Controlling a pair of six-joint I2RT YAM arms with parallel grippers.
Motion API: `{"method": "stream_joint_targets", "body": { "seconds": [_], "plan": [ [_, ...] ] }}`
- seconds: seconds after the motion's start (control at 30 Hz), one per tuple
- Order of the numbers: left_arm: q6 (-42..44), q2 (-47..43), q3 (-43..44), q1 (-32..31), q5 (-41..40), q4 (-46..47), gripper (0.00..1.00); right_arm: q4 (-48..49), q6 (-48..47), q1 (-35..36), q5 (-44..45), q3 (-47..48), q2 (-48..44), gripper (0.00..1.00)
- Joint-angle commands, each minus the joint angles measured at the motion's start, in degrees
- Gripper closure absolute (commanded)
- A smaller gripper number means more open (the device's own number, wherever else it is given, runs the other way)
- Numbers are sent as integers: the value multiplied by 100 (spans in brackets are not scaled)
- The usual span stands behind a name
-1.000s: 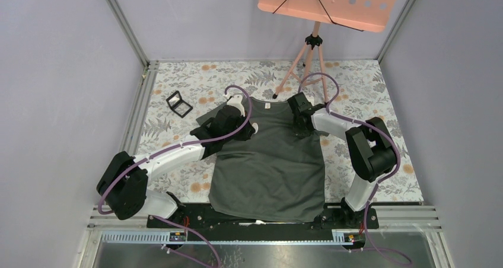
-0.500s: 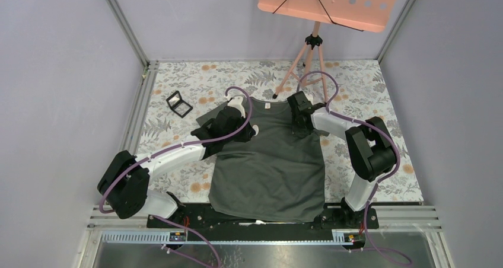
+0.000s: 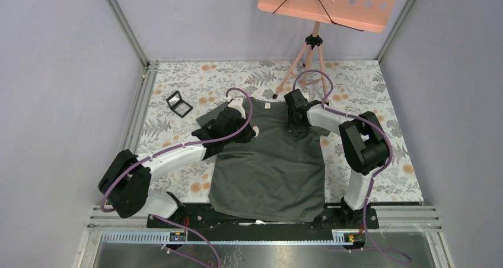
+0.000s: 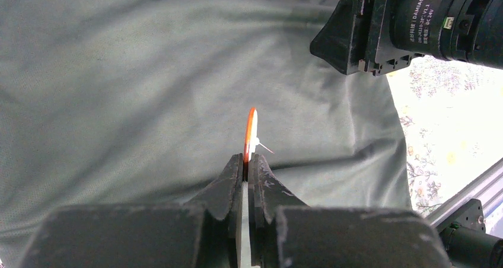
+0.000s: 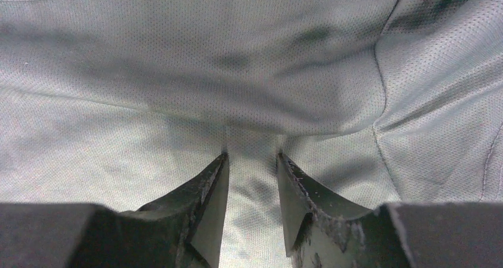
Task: Pin the brooch onto the clothing
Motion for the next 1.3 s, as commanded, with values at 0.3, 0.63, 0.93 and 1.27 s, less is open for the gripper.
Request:
{"method": "stream_joint_targets", "body": {
  "seconds": [0.3,0.63,0.93,1.27],
  "plan": [
    [-71,49,11,18,101,382,100,-20,30,-29,-55,51,104,82],
    [-205,1093,505,-298,-153,789,100,224,164,-28,-162,-355,-537,100],
    [-338,1673,794,-475,-395,1357,100,526,344,-47,-279,-723,-1107,100],
    [-477,2265,1357,-616,-484,1285,100,882,570,-112,-674,-1019,-1482,100]
  ]
}}
